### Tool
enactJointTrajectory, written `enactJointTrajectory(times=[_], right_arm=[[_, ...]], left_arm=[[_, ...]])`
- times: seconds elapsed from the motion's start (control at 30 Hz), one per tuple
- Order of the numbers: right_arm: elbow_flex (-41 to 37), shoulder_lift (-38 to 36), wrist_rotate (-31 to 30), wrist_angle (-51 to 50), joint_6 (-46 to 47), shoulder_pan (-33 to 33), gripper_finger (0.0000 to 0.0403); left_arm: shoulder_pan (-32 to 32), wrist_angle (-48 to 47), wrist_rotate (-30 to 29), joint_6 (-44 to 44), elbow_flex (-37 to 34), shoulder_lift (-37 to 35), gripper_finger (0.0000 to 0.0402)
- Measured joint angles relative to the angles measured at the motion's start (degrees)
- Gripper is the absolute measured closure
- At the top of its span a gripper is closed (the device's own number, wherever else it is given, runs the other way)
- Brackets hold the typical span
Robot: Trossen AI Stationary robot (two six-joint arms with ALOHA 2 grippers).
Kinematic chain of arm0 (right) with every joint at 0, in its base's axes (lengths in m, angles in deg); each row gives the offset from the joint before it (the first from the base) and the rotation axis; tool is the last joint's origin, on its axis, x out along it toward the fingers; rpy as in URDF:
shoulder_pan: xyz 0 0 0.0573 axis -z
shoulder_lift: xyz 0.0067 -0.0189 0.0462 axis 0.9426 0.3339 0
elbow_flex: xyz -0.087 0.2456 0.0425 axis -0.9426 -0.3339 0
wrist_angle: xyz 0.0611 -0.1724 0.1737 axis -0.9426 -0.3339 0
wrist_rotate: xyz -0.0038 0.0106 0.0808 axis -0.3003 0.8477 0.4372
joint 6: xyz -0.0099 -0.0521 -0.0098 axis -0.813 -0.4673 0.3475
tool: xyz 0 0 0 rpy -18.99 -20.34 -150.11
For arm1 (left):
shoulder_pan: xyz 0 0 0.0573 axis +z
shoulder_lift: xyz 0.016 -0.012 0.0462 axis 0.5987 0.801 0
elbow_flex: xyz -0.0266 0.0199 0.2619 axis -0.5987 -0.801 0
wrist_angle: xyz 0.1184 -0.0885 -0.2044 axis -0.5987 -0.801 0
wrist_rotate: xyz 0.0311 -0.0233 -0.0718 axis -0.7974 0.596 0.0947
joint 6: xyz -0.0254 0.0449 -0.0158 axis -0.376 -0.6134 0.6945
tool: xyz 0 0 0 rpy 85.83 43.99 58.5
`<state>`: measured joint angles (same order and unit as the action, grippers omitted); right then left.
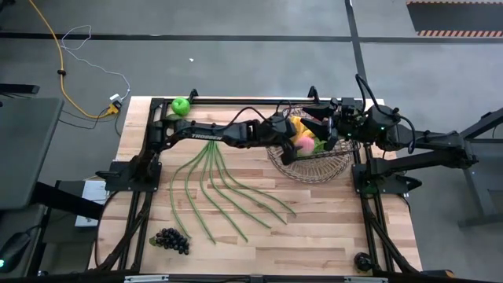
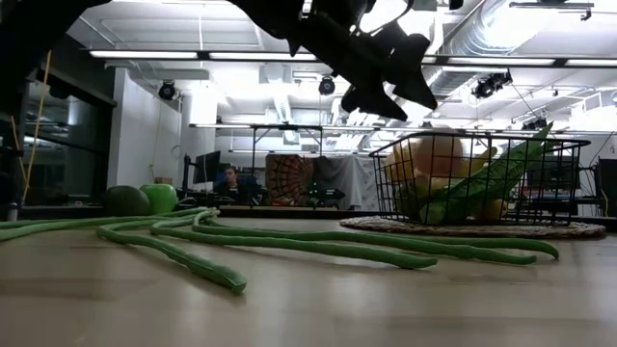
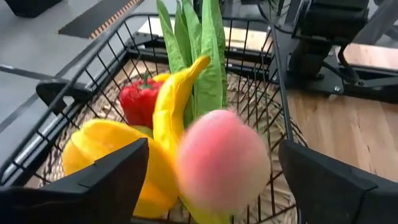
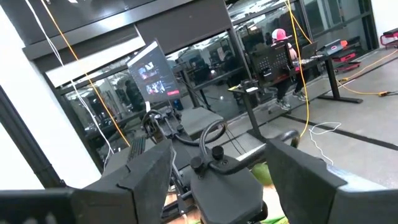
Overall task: Build produce basket
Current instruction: Put the pink peach into the wire basket, then put the dark purple mangosteen into the wire basket
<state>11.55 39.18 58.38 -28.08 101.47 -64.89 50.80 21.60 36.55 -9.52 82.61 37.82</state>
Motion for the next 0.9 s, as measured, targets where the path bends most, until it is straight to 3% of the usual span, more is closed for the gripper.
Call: enactJointTrajectory(times=[0.23, 0.37, 0.53, 0.7, 0.9], right_arm=[[0.00, -0.02, 0.00, 0.02, -1.17, 0.00, 0.0155], [-0.02, -0.10, 0.00, 0.04, -1.99, 0.00, 0.0155], [-0.02, -0.13, 0.00, -0.37, -2.87, 0.00, 0.0155], [-0.02, -0.13, 0.04, -3.31, -7.72, -0.04, 0.0155], [-0.02, -0.13, 1.87, -7.11, -8.94, -0.02, 0.0155]], left_arm=[[0.68, -10.22, 0.21, -2.91, 3.64, -1.86, 0.0047], [2.37, -16.46, 0.23, -2.77, 5.40, -8.29, 0.0048], [4.89, -20.54, 5.22, 2.96, 4.83, -18.87, 0.0049], [3.57, -13.06, 7.02, 4.69, -4.31, -32.84, 0.0049], [-0.99, -0.76, 6.36, 5.17, -22.37, -49.41, 0.0049]])
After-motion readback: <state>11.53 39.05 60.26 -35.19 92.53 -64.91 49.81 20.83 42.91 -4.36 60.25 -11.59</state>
